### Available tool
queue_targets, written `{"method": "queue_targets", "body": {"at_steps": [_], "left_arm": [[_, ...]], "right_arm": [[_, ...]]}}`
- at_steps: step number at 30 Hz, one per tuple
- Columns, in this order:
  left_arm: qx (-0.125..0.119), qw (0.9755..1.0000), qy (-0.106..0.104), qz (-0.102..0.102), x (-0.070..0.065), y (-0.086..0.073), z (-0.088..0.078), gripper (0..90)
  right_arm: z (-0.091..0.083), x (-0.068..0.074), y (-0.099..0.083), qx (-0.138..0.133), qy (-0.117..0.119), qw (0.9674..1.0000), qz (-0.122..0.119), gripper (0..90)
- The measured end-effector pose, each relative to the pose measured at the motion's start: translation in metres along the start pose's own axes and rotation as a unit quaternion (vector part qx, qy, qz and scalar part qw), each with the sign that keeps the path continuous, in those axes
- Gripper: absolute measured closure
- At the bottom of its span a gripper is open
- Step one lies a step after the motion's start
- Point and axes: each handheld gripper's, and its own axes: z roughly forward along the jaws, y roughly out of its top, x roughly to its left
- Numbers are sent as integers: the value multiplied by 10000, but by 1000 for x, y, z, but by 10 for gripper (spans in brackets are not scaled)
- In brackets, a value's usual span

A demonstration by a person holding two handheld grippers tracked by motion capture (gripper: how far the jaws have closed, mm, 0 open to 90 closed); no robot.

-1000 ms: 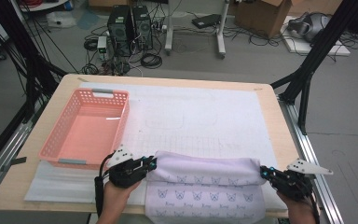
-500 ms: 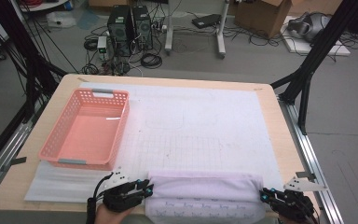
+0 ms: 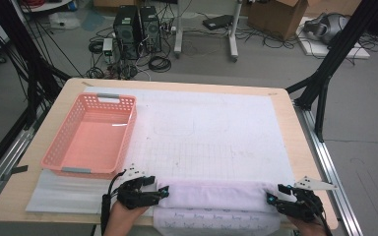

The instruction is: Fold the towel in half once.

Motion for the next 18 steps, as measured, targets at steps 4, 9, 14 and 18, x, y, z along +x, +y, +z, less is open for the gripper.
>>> {"method": "queue_targets", "body": {"at_steps": [4,9,14,18], "left_arm": [[40,9996,-119,238,-6,-4,1,393],[135,9993,-173,307,-11,-7,1,670],[41,9995,-307,71,-7,-6,-1,763],[-306,9991,-252,142,-3,13,-7,773]], "right_arm": [[4,3,0,118,109,9998,-146,483],[3,0,-1,172,516,9985,32,737],[1,0,-2,75,611,9981,0,788],[-5,-1,5,-366,538,9977,-167,804]]}}
